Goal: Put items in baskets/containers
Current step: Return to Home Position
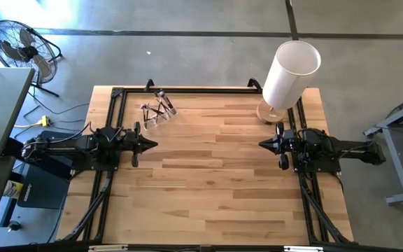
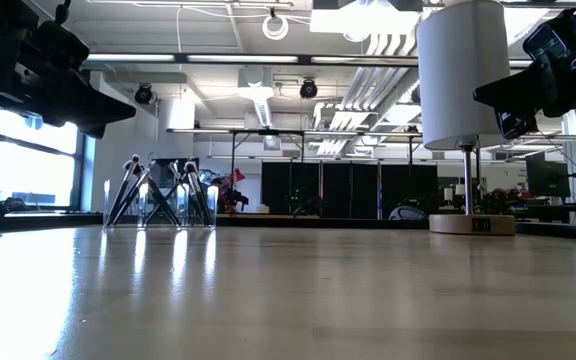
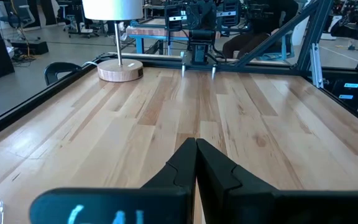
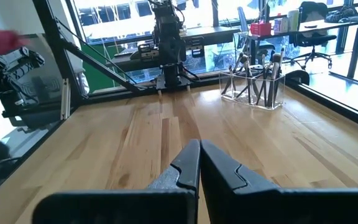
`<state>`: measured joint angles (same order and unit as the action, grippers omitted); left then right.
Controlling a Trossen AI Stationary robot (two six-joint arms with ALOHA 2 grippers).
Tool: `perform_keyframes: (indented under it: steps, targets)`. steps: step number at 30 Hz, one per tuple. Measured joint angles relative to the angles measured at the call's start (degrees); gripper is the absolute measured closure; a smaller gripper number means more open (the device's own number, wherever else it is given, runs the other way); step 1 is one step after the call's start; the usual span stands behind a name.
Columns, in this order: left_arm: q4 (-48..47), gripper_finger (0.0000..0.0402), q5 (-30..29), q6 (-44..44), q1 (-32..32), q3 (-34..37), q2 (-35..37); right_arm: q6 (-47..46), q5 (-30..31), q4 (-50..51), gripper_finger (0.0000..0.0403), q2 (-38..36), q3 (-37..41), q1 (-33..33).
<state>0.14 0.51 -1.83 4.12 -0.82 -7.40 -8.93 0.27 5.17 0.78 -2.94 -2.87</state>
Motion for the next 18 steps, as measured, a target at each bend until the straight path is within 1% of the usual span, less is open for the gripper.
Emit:
perform_keyframes:
  steps: [18]
  targets:
    - [0.0, 0.0394, 0.0, 0.0, 0.0, 0.0, 0.0, 0.0, 0.0, 0.0, 0.0397, 0.0, 0.0, 0.0]
